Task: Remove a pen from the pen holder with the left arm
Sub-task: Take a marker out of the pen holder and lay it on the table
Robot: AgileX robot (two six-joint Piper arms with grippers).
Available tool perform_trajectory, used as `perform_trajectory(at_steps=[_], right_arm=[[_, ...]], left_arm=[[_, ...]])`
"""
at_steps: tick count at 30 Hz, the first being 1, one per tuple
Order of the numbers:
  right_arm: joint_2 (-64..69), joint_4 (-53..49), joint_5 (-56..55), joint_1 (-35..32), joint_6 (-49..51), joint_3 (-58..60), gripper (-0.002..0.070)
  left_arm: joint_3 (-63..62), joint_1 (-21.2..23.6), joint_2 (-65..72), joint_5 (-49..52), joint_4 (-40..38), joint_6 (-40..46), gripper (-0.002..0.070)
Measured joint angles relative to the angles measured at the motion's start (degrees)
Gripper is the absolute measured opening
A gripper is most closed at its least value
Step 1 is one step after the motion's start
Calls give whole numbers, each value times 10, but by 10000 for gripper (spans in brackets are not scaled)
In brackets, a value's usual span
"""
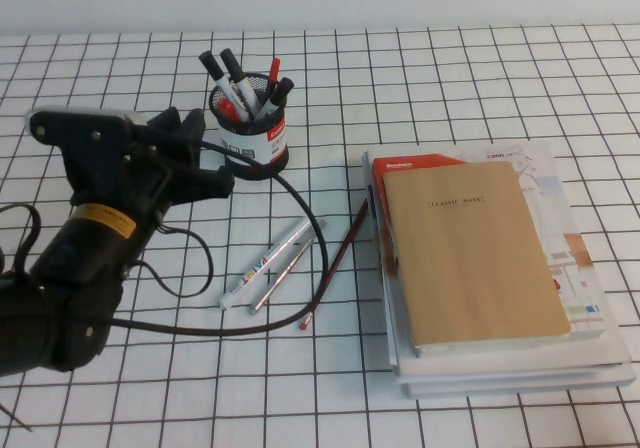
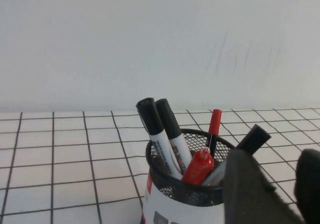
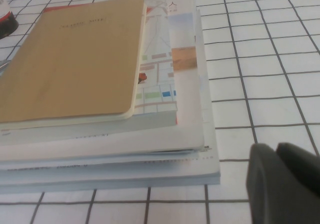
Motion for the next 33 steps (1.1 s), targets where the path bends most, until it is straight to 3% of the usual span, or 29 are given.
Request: perform_trajectory(at_steps=[4,7,17,33], right_arm=[[0,0,0,0,0,0,-15],[0,0,0,0,0,0,-15],[0,0,0,0,0,0,-15],[0,0,0,0,0,0,-15]], left_arm=[[-13,0,32,-33,21,-25,308],[-15,0,57,-76,31,-31,352],[-75,0,141,-105,33,-37,368],[-187,0,202,-37,21,-21,368]])
